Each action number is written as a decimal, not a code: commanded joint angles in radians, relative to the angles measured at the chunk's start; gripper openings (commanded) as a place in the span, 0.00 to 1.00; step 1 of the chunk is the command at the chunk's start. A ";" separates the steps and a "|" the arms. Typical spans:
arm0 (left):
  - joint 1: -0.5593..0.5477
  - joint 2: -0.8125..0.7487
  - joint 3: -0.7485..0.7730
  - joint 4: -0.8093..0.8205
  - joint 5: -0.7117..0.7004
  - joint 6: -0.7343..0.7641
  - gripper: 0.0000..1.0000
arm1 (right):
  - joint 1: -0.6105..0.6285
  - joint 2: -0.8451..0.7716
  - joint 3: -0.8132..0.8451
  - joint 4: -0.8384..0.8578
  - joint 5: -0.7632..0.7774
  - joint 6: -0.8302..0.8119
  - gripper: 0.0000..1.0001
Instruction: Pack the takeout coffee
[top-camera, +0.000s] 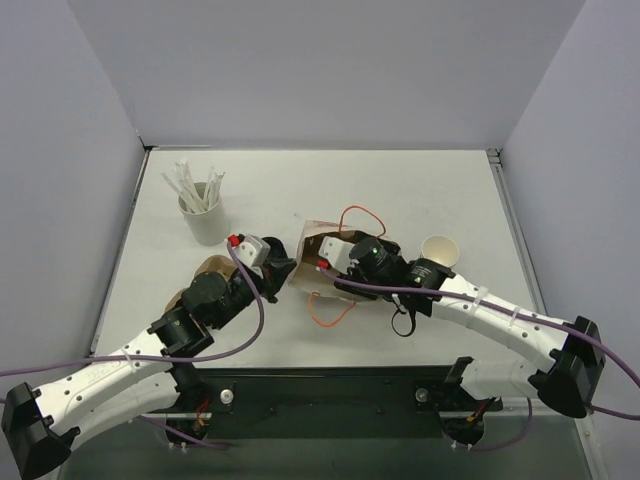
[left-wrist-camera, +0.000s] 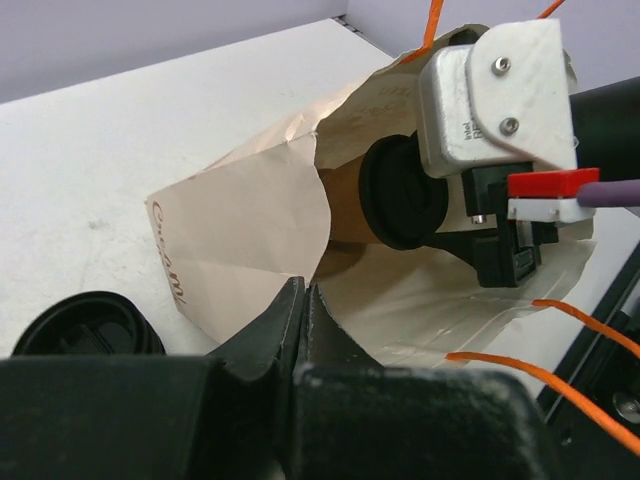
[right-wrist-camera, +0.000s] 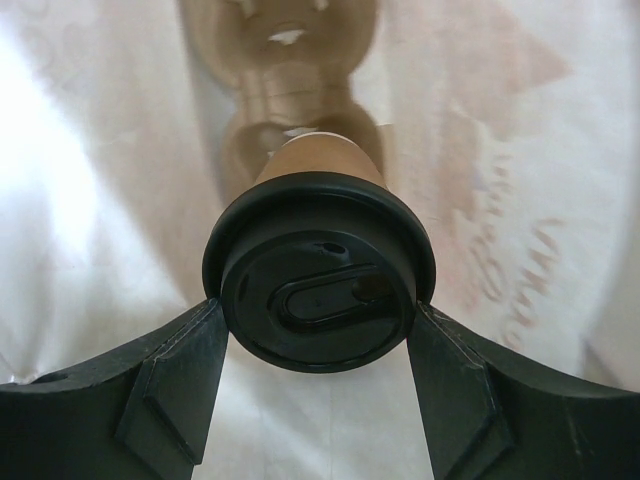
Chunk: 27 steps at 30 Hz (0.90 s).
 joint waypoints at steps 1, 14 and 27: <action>-0.016 -0.037 -0.012 -0.022 0.028 -0.075 0.00 | 0.029 -0.031 -0.058 0.005 0.036 0.040 0.53; -0.025 -0.079 -0.056 -0.040 0.071 -0.155 0.00 | 0.037 0.015 -0.086 0.062 0.163 0.083 0.53; -0.025 -0.100 -0.039 -0.055 0.100 -0.148 0.00 | 0.014 0.101 -0.047 0.066 0.123 0.115 0.53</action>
